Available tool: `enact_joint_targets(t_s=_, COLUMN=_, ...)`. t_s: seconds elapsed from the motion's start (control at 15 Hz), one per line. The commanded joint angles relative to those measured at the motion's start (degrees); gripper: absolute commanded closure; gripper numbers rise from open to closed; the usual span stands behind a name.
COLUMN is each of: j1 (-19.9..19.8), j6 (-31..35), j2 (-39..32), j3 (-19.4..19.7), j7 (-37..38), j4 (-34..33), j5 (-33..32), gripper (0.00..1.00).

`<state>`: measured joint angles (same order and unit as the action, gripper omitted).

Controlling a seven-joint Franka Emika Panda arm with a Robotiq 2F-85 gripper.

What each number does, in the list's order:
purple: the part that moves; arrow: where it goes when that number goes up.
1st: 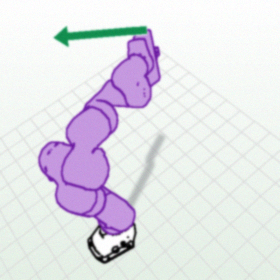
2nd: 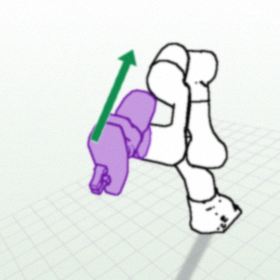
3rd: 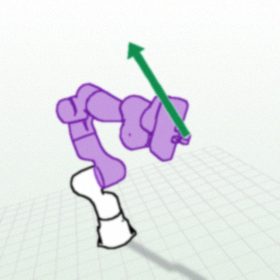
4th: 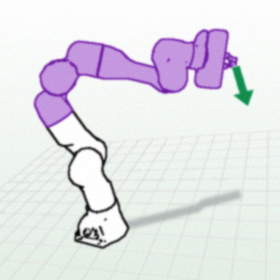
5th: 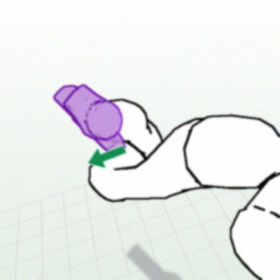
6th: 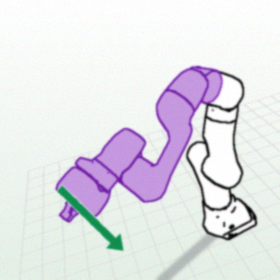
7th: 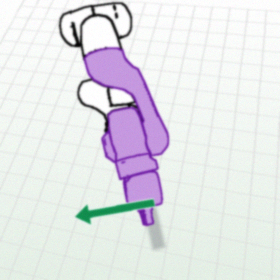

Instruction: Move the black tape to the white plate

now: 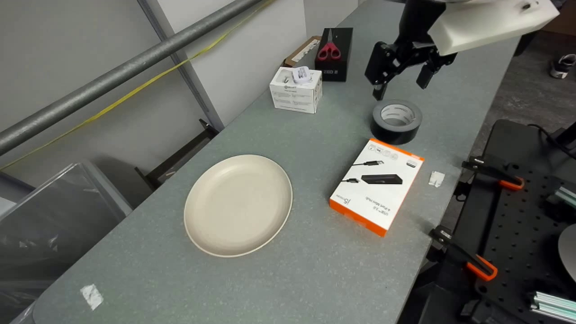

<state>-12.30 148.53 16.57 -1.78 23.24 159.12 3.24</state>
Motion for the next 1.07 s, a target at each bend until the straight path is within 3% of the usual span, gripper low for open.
enact_joint_targets(t_s=0.0, j1=-1.84, j6=6.1, j2=-10.03, j3=2.44, j7=1.35, j4=-2.85, j5=-2.64, gripper=0.0)
enact_joint_targets(t_s=0.53, j1=1.91, j6=18.34, j2=-28.32, j3=8.64, j7=5.18, j4=-8.8, j5=-2.9, gripper=0.0)
enact_joint_targets(t_s=0.67, j1=3.69, j6=19.52, j2=-31.83, j3=10.06, j7=4.07, j4=-10.82, j5=-0.56, gripper=0.0)
enact_joint_targets(t_s=0.8, j1=3.9, j6=18.49, j2=-34.72, j3=9.12, j7=1.52, j4=-13.26, j5=3.55, gripper=0.0)
enact_joint_targets(t_s=0.87, j1=3.62, j6=18.19, j2=-35.86, j3=8.25, j7=0.47, j4=-14.37, j5=5.4, gripper=0.07)
enact_joint_targets(t_s=0.93, j1=3.37, j6=17.74, j2=-36.54, j3=7.51, j7=-0.38, j4=-15.32, j5=7.1, gripper=0.26)
enact_joint_targets(t_s=1.0, j1=2.73, j6=17.37, j2=-37.41, j3=6.32, j7=-1.51, j4=-16.48, j5=9.16, gripper=0.35)
